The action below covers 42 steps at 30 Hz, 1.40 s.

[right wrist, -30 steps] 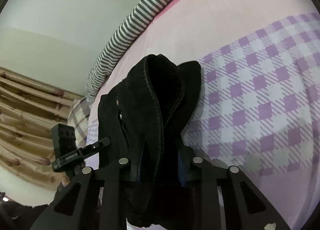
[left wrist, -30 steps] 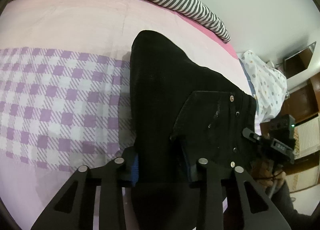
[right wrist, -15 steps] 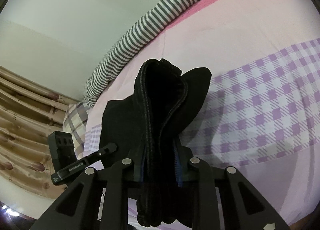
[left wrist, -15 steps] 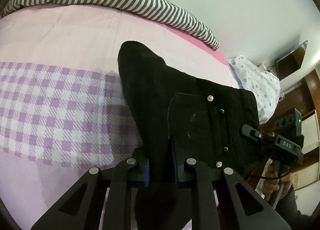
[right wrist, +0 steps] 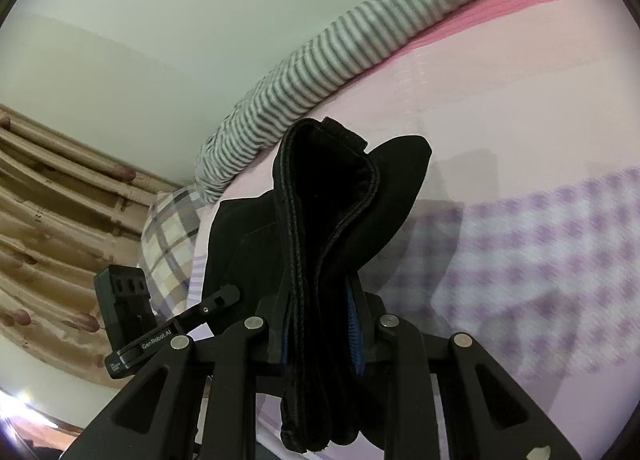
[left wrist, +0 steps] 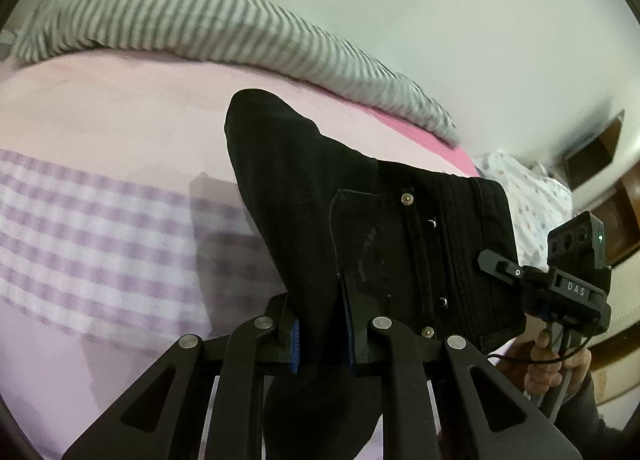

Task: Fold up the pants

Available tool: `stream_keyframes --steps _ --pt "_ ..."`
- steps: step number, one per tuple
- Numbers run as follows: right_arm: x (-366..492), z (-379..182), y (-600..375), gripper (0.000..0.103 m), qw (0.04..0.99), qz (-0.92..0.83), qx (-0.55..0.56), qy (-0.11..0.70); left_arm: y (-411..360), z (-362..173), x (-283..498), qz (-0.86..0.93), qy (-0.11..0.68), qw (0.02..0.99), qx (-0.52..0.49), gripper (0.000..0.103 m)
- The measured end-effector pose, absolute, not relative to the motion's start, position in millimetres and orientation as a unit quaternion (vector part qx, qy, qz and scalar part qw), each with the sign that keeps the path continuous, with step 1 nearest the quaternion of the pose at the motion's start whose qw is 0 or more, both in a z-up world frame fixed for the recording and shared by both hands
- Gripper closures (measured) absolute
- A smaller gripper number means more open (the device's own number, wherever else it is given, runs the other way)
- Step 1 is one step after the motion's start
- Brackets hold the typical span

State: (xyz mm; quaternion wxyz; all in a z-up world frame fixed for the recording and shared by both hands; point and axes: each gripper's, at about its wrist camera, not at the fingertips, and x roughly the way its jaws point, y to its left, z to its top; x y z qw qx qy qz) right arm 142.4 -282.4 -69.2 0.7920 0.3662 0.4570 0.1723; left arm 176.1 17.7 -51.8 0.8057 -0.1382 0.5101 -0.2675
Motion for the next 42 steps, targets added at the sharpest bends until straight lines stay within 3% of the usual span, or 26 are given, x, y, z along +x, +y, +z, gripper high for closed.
stream_keyframes --steps 15,27,32,38,42 --pt "261.0 -81.6 -184.4 0.081 0.768 0.230 0.362 0.476 112.8 -37.7 265.8 -0.184 0.499 0.839 -0.116 0.087" --pt "290.2 -108.7 -158.7 0.081 0.770 0.200 0.336 0.505 149.7 -78.8 303.2 -0.150 0.532 0.824 -0.120 0.084" --pt "287.8 -126.4 -165.5 0.066 0.784 0.148 0.299 0.524 159.1 -103.7 309.2 -0.124 0.545 0.820 -0.125 0.066" --pt "275.3 -122.9 -163.2 0.055 0.810 0.125 0.243 0.519 147.0 -100.8 300.3 -0.098 0.533 0.836 -0.090 0.060" --pt "262.5 -113.3 -157.5 0.052 0.826 0.116 0.209 0.510 139.4 -92.2 290.7 -0.068 0.516 0.852 -0.057 0.059"
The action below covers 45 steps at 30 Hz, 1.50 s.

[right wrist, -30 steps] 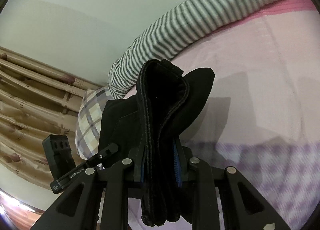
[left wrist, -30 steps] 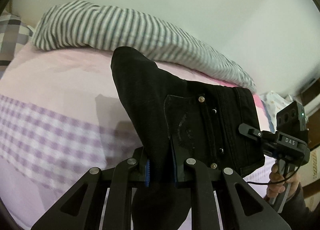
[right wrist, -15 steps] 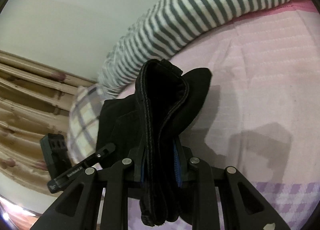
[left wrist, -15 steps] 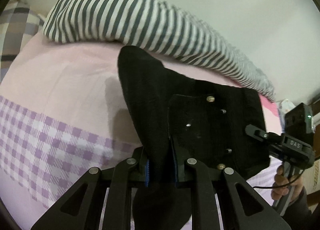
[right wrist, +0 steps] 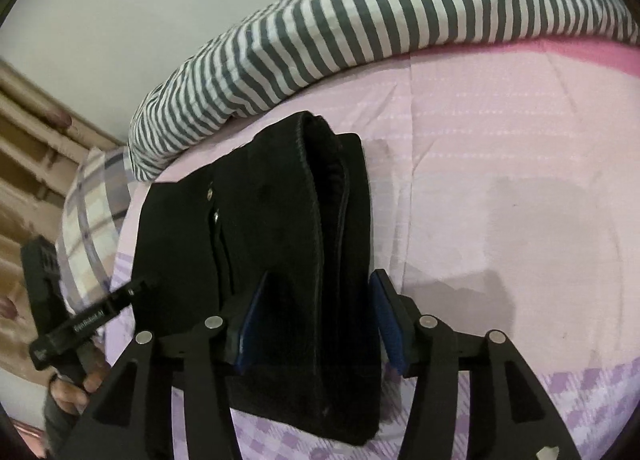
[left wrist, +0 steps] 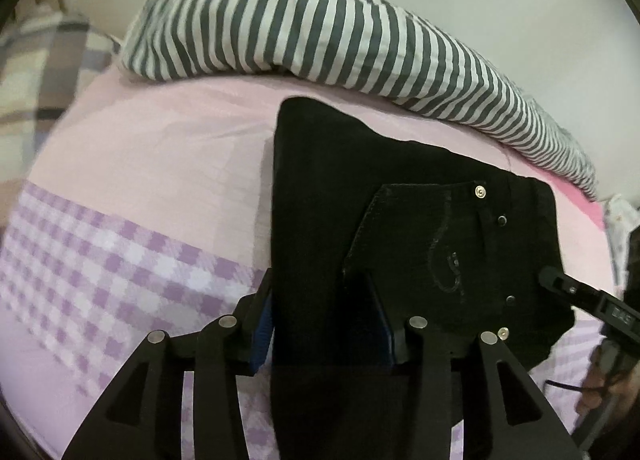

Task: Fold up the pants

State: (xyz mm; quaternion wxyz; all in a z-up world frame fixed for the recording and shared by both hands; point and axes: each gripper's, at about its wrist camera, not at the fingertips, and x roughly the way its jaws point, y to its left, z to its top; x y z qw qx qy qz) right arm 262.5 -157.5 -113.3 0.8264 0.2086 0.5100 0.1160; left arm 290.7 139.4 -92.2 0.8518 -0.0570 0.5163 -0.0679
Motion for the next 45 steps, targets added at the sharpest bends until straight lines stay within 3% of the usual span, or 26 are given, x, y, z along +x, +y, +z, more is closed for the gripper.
stream_keyframes --steps 15,31,45 --pt "199.7 -85.0 -155.2 0.044 0.863 0.078 0.147 0.476 126.8 -39.1 211.5 -0.008 0.453 0.891 0.019 0.055" --pt "129.4 -42.1 -114.9 0.009 0.902 0.070 0.053 0.423 98.9 -18.5 126.7 0.006 0.428 0.903 0.019 0.050" --pt "105.4 -35.1 -97.6 0.005 0.905 0.082 0.040 0.416 93.9 -14.0 101.3 0.016 0.415 0.909 0.020 0.050"
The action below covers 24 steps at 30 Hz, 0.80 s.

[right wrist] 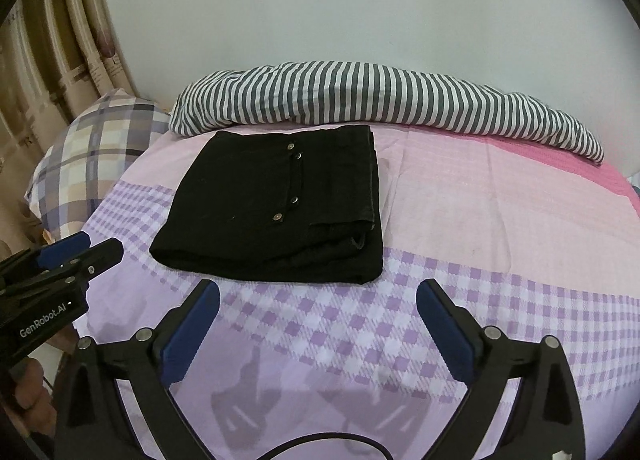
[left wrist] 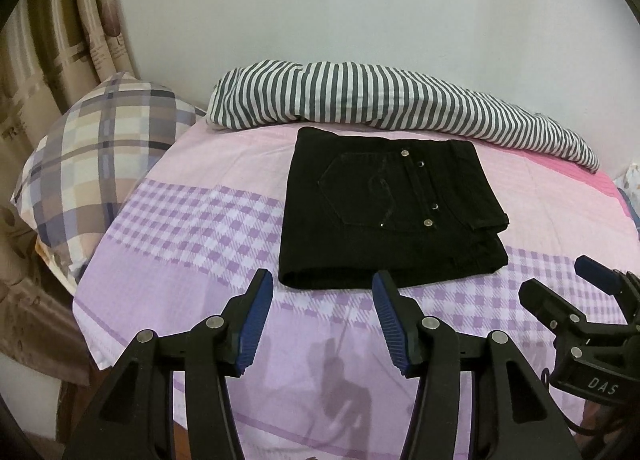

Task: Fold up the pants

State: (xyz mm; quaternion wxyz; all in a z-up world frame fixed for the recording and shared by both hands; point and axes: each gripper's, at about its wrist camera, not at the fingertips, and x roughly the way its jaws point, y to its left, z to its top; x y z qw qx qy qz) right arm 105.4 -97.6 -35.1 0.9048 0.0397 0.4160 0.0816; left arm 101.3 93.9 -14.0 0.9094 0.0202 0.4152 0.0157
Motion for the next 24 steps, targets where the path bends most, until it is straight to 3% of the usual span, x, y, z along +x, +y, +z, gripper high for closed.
stream_keyframes --steps 24 --pt "91.6 -37.8 -96.2 0.005 0.901 0.082 0.041 0.423 87.7 -9.8 84.5 0.015 0.401 0.915 0.035 0.050"
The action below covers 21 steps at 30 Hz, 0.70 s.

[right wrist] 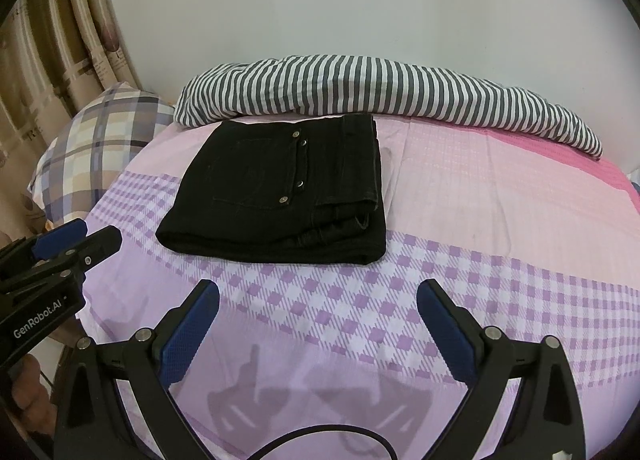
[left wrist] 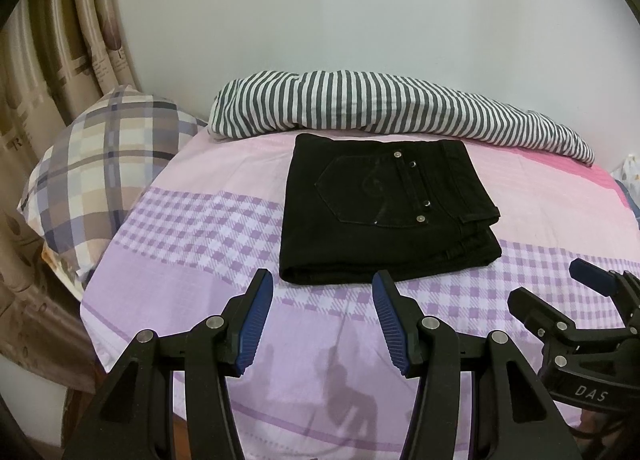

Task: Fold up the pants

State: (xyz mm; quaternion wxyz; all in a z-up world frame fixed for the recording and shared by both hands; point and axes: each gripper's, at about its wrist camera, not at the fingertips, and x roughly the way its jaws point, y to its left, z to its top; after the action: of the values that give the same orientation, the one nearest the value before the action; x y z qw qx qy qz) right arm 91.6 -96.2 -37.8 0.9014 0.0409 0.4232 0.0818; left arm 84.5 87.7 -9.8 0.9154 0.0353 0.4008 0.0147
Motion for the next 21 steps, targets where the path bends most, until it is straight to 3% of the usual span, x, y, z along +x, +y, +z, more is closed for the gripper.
stream_keyframes --steps 21 --pt "92.4 -43.2 -98.1 0.005 0.898 0.081 0.041 0.430 87.2 -12.9 84.4 0.006 0.404 0.914 0.037 0.050"
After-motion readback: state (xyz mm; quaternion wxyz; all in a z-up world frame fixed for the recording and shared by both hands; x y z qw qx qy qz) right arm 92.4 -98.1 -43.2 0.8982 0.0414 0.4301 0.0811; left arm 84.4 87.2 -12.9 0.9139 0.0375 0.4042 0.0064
